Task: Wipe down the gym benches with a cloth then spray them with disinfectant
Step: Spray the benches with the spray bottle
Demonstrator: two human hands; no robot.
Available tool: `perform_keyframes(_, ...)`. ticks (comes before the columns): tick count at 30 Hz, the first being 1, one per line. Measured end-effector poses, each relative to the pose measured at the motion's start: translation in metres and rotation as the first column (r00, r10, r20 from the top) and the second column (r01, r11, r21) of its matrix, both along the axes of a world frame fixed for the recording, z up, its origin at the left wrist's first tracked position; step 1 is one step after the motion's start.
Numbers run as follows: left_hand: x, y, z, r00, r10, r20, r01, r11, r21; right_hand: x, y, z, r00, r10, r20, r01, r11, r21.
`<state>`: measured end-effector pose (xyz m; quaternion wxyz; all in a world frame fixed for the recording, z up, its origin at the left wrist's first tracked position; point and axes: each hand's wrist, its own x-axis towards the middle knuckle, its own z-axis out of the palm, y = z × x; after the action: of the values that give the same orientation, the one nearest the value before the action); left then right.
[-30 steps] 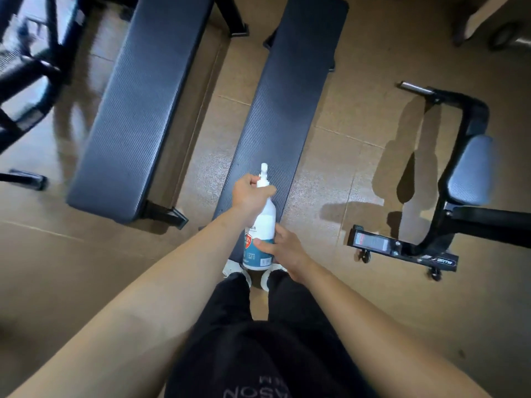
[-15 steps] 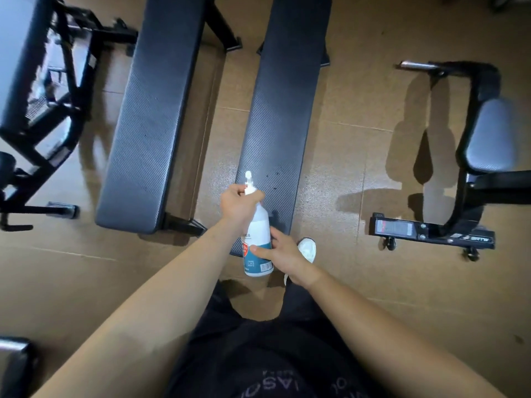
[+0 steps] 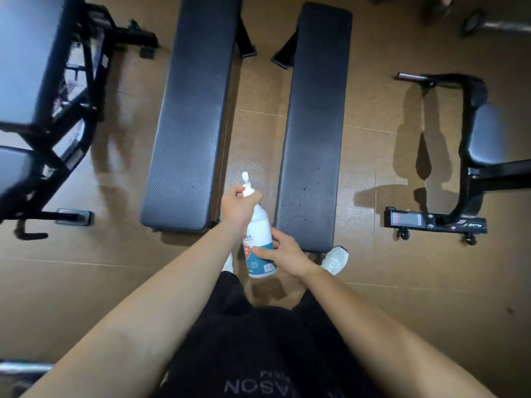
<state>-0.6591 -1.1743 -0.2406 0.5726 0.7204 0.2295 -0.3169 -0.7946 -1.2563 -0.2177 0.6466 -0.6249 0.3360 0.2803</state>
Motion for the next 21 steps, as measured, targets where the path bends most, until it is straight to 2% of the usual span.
perform_keyframes(7, 0.029, 0.139, 0.014, 0.947, 0.318, -0.038, -0.315, 0.947, 0.068, 0.053, 0.106, 0.020, 0.964, 0.266, 0.013, -0.266, 0.964, -0.022)
perform_keyframes(10, 0.033, 0.175, 0.022, 0.939, 0.343, -0.021, -0.339, 0.935, 0.101, 0.064, 0.133, 0.022, 0.945, 0.326, 0.028, -0.327, 0.945, -0.002)
perform_keyframes(13, 0.037, 0.197, 0.031, 0.940, 0.342, 0.006, -0.342, 0.938, 0.055, 0.072, 0.150, 0.021, 0.929, 0.365, 0.057, -0.366, 0.931, 0.002)
perform_keyframes(17, 0.040, 0.214, 0.047, 0.912, 0.408, 0.049, -0.409, 0.912, 0.033, 0.080, 0.162, 0.023, 0.919, 0.372, 0.134, -0.376, 0.927, 0.009)
perform_keyframes(21, 0.049, 0.222, 0.063, 0.915, 0.383, 0.122, -0.392, 0.918, 0.060, 0.086, 0.174, 0.024, 0.920, 0.338, 0.200, -0.353, 0.934, 0.045)
